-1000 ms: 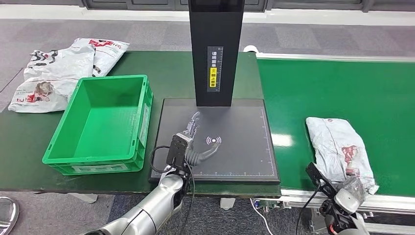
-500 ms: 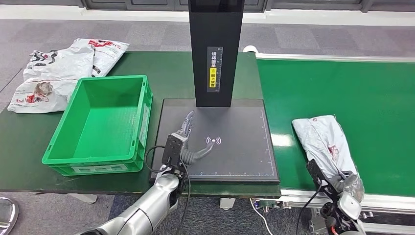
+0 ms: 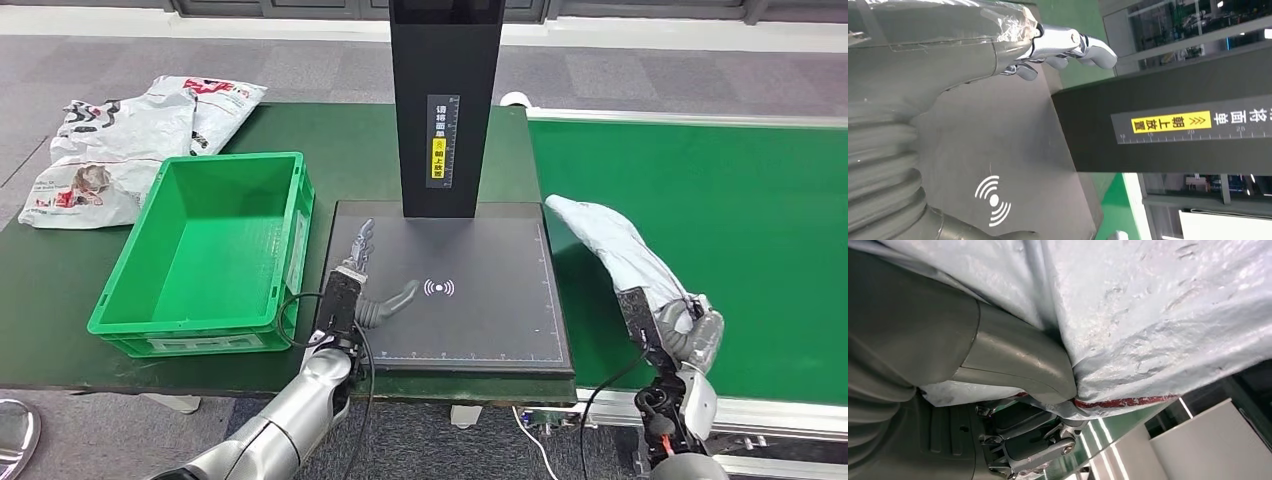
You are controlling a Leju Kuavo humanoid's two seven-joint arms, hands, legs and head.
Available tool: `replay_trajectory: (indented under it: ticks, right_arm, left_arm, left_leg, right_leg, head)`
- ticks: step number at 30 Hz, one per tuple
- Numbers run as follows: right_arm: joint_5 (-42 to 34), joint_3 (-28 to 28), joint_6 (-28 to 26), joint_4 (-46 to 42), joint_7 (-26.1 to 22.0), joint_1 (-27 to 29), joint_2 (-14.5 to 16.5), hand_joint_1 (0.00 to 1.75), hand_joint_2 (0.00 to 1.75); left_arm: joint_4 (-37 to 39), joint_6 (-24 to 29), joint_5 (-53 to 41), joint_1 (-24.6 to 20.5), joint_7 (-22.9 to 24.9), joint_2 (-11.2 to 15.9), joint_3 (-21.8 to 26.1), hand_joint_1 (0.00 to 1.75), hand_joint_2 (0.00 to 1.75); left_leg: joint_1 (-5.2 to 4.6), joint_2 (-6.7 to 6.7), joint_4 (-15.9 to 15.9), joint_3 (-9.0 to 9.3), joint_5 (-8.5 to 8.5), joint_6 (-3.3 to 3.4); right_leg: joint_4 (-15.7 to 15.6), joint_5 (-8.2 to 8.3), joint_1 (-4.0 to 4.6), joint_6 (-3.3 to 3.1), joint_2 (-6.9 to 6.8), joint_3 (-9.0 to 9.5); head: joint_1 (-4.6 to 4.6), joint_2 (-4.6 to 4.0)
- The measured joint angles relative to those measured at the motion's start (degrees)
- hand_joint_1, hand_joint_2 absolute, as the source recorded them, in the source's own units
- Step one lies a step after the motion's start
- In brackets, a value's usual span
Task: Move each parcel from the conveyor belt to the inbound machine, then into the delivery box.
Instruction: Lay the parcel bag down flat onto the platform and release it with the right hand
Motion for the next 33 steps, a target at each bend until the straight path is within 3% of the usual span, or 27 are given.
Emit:
replay_trajectory:
  ticks: [5,7,13,20,24,33]
  right_arm:
    - [-11.0,2.3,0.0,-5.4,-6.9,1.2,1.7,1.75,1.75]
    - [-14.8,5.6,0.2,-9.9,-6.8,2.6,2.6,1.75,1.75]
    - [-15.6,23.4,1.7,-22.2,0.0,6.7,4.8,1.75,1.75]
    - [-12.2,41.7,3.9,-23.2,6.4,9.1,6.0,1.75,1.75]
    - [-11.8,46.5,5.8,-22.4,7.4,9.3,6.1,1.75,1.75]
    - [-11.4,53.4,20.0,-19.3,12.2,9.4,5.9,1.75,1.75]
  left_arm:
    - [-0.6,1.6,-2.1,0.0,-0.4,0.6,1.6,0.0,1.75]
    - [-0.9,2.0,-3.4,-0.1,-0.4,0.8,2.4,0.0,1.75]
    - [-1.0,2.1,-5.8,-1.0,0.0,1.2,3.8,0.0,1.75]
    - [-0.5,1.8,-5.3,-2.2,0.0,1.1,4.4,0.0,1.75]
    - [-0.2,1.6,-5.1,-2.5,0.0,1.1,4.4,0.0,1.75]
    - [0.5,0.6,-4.5,-3.2,-0.2,0.9,4.4,0.0,1.75]
  left_leg:
    - [-0.05,0.01,0.0,-0.04,0.0,0.0]
    - [-0.05,0.01,0.0,-0.04,0.0,0.0]
    - [-0.02,0.16,0.0,-0.03,0.0,-0.01]
    - [0.0,0.14,0.0,-0.06,0.02,-0.04]
    - [-0.01,0.13,0.0,-0.08,0.02,-0.03]
    - [-0.02,0.14,0.0,-0.04,0.01,-0.03]
  right_leg:
    - [0.0,0.0,-0.05,0.0,0.01,-0.06]
    - [0.0,0.0,-0.04,0.0,0.01,-0.07]
    - [0.0,-0.01,-0.02,-0.01,0.19,-0.17]
    - [0.0,-0.01,-0.01,-0.02,0.16,-0.19]
    - [0.0,-0.01,-0.02,-0.02,0.16,-0.19]
    - [0.0,-0.01,-0.02,-0.02,0.17,-0.19]
  head:
    - [0.0,0.0]
    - [0.0,0.0]
    - [-0.01,0.0]
    - [-0.02,0.01]
    - [-0.01,0.0]
    - [-0.02,0.01]
